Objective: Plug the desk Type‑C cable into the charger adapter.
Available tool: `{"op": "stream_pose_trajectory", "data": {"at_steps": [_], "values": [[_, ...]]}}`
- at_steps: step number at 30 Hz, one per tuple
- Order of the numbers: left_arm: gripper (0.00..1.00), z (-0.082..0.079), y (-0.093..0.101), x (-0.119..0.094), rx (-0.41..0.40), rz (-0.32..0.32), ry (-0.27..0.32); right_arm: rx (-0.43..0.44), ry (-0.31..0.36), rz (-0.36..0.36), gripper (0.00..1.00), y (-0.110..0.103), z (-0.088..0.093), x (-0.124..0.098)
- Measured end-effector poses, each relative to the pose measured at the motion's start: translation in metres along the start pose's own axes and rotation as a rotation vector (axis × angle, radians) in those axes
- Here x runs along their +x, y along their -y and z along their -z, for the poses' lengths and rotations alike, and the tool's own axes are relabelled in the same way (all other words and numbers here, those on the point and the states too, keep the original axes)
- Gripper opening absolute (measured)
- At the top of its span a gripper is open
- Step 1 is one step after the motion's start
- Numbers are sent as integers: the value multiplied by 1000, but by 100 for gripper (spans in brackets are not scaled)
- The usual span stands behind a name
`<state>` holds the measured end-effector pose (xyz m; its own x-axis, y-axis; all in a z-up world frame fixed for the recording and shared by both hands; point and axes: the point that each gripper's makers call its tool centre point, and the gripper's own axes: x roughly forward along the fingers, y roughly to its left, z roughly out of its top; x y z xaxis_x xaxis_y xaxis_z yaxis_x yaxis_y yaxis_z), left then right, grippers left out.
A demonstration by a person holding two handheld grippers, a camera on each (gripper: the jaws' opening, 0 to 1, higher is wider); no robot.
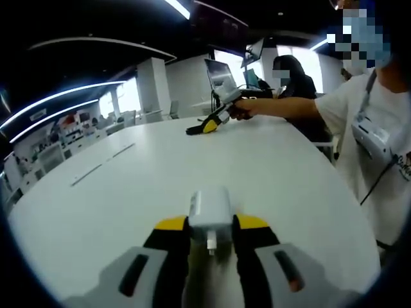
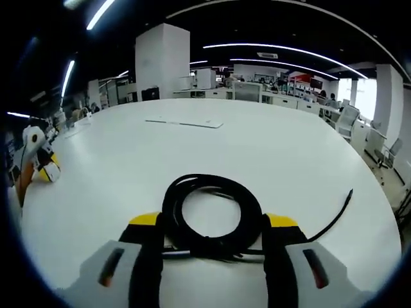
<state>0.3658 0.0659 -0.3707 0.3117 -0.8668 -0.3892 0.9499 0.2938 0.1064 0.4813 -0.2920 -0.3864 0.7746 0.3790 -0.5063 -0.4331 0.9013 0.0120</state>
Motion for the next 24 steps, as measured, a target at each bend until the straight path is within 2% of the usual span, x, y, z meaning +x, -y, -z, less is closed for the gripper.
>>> {"op": "stream_pose_trajectory", "data": {"at_steps": [24], "values": [[26, 3, 4, 1, -5, 3, -13, -12, 8, -19, 62, -15, 6, -12]]}}
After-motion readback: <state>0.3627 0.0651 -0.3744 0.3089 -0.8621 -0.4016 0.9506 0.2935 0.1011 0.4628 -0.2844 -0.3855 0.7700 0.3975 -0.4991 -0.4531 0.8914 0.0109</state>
